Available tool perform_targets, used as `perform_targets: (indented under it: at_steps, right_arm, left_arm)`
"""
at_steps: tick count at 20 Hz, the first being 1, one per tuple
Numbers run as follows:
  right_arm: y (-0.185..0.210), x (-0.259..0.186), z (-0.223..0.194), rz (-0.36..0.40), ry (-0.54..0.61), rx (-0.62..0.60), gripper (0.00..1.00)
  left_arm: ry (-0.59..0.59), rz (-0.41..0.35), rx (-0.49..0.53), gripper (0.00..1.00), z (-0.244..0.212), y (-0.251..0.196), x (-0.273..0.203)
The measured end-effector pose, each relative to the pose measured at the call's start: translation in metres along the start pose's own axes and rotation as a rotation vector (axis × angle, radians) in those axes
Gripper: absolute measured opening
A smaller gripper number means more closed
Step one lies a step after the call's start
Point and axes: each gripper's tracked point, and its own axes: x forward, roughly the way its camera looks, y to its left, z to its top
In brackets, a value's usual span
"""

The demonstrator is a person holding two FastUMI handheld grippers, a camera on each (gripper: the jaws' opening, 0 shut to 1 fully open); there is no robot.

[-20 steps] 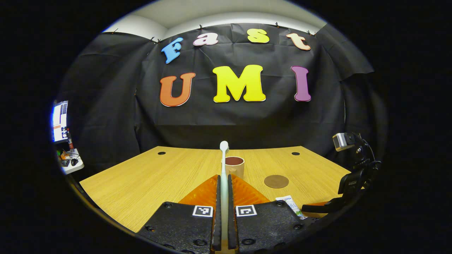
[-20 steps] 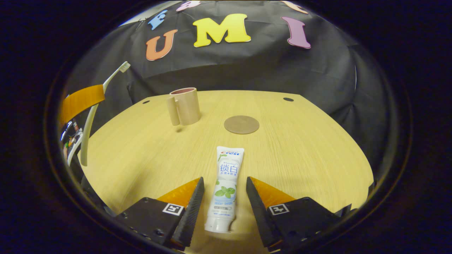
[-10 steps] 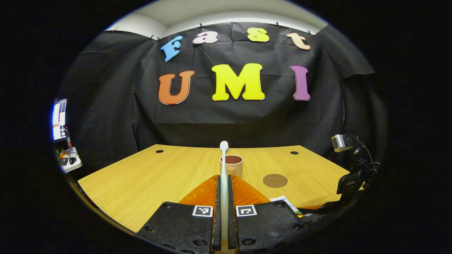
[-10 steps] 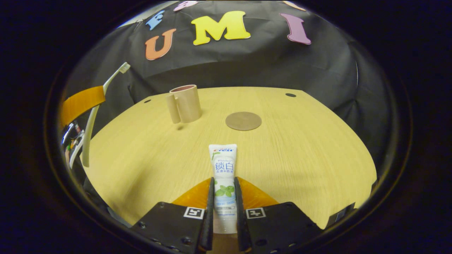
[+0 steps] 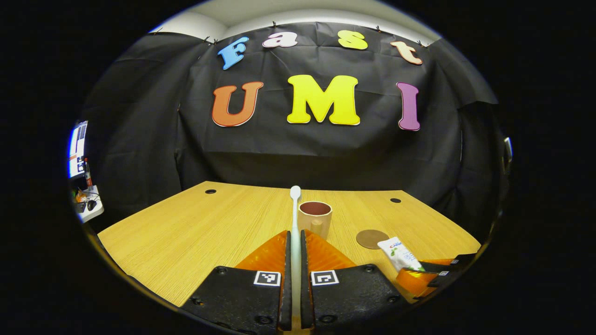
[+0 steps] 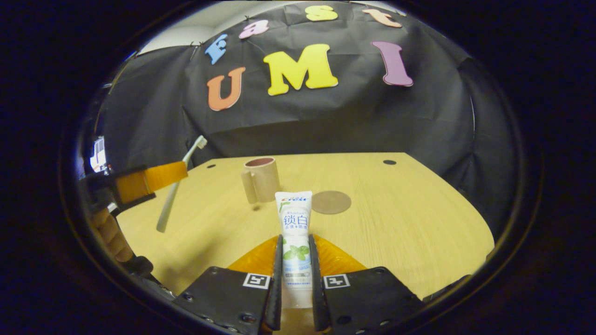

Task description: Put the toothbrush and toothpaste on the desktop into the cup, then pick up the cup and place it on the coaster on the desktop.

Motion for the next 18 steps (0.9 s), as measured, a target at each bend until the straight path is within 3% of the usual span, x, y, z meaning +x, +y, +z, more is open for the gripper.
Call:
perform_targets:
  at_steps: [7, 13, 16, 17, 18]
  right_arm:
    - [-0.004, -0.009, 0.088, 0.019, -0.244, 0.003, 0.27]
    - [-0.007, 0.008, 0.133, 0.011, -0.325, -0.014, 0.27]
    - [-0.005, 0.019, 0.133, 0.019, -0.332, -0.010, 0.27]
    - [-0.005, 0.022, 0.131, 0.026, -0.324, 0.002, 0.27]
    - [-0.006, 0.025, 0.127, 0.030, -0.315, 0.010, 0.27]
  left_arm:
    - [-0.024, -0.035, -0.050, 0.10, 0.042, -0.014, 0.050]
    - [-0.071, -0.088, -0.081, 0.09, 0.081, -0.030, 0.098]
    - [-0.095, -0.074, -0.079, 0.10, 0.096, -0.027, 0.127]
    - [-0.102, -0.074, -0.076, 0.05, 0.099, -0.027, 0.138]
    - [-0.099, -0.079, -0.071, 0.10, 0.098, -0.029, 0.147]
